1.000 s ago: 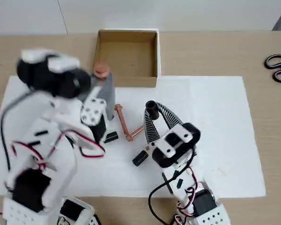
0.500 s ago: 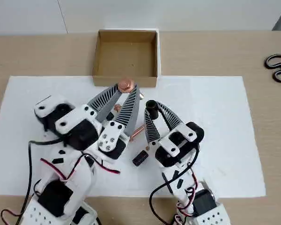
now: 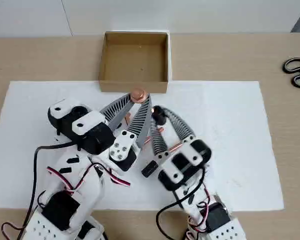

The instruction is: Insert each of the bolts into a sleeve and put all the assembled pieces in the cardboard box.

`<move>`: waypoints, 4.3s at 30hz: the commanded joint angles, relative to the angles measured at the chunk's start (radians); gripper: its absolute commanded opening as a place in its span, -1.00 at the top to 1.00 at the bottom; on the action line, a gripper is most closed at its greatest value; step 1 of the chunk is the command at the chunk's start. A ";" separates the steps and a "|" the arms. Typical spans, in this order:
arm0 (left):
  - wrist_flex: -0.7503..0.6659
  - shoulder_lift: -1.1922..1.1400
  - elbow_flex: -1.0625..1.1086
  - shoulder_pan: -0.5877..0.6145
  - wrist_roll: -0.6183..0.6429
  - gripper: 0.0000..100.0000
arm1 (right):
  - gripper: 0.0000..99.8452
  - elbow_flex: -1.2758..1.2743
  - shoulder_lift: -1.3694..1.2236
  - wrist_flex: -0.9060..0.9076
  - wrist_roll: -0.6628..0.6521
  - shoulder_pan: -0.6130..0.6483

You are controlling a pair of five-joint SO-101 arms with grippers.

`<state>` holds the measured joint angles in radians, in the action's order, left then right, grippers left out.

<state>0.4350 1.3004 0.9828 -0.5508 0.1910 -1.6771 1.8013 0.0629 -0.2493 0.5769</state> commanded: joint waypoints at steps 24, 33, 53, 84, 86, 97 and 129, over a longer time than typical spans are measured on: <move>0.264 -0.126 -0.110 0.005 0.000 0.98 | 0.99 -0.005 0.015 -0.028 -0.021 0.028; 0.436 -0.137 -0.193 0.104 0.000 0.57 | 0.99 0.002 0.015 -0.028 -0.021 0.028; 0.436 0.025 -0.274 0.397 -0.005 0.97 | 0.99 0.020 0.012 0.257 -0.018 -0.180; 0.068 0.516 0.403 0.617 0.003 0.99 | 0.99 1.056 -1.630 -0.441 0.224 -0.259; 0.068 0.516 0.404 0.617 0.003 0.99 | 0.99 1.165 -1.750 -0.479 0.284 -0.259; 0.068 0.516 0.404 0.617 0.003 0.99 | 0.99 1.743 -2.313 -0.475 0.319 -0.259; 0.068 0.516 0.437 0.617 0.000 0.99 | 0.53 2.457 -2.727 0.305 0.413 -0.272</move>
<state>0.5240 1.8052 1.4293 0.0614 0.1926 0.7242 -1.0111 0.2762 0.1542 0.3053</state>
